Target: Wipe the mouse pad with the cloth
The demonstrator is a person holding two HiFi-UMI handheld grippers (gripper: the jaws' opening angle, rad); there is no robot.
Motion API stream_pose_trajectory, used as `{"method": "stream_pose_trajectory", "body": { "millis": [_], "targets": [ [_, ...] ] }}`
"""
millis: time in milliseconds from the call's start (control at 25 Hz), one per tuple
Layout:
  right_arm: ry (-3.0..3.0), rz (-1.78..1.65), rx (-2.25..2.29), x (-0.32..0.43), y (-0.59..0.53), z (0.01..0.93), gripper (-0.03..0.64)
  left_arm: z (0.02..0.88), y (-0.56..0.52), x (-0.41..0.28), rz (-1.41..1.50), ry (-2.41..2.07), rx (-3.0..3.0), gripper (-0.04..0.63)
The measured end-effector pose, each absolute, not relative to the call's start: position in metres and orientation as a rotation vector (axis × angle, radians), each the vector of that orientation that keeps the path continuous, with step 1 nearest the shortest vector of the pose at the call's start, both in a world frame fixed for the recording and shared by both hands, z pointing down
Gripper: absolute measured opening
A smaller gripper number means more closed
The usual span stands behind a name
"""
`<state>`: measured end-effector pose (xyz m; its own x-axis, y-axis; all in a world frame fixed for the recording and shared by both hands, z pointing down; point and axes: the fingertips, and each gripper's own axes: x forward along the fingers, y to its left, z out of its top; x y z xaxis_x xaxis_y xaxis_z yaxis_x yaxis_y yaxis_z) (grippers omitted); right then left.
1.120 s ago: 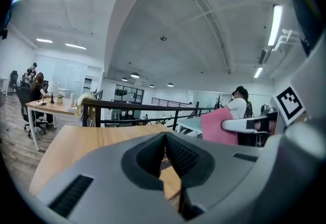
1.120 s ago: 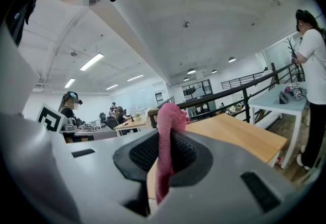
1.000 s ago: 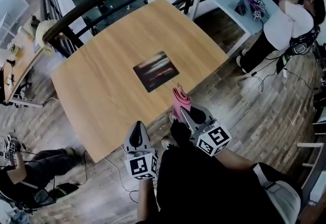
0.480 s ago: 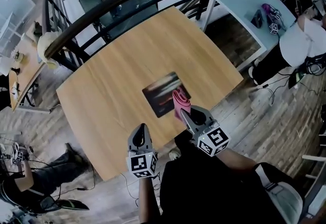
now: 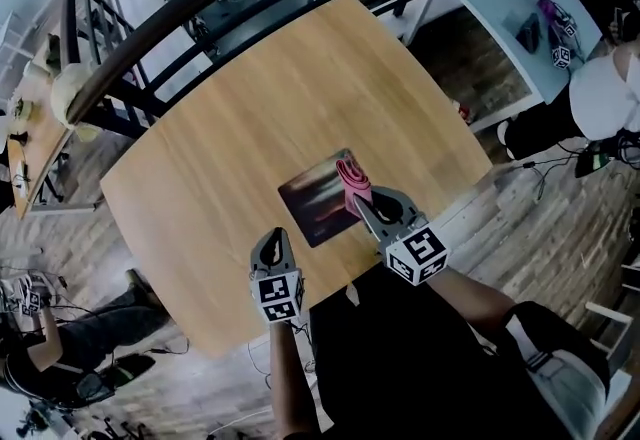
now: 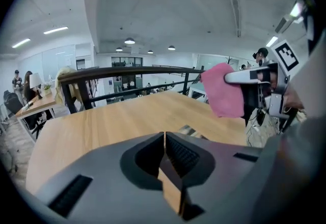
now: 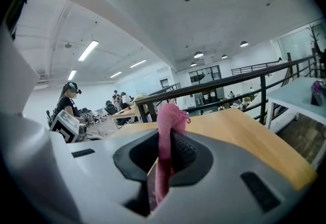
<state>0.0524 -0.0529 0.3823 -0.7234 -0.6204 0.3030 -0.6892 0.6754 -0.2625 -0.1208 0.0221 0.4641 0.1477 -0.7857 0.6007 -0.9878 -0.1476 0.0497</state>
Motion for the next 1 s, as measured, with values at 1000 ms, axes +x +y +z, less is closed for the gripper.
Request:
{"method": "stream_pose_trajectory", "body": {
  "millis": [1000],
  "targets": [
    [-2.296,0.329,1.016,0.020,-0.141,0.551,0.055,0.651,-0.058,-0.138,1.092,-1.035,1.921,0.028]
  ]
}}
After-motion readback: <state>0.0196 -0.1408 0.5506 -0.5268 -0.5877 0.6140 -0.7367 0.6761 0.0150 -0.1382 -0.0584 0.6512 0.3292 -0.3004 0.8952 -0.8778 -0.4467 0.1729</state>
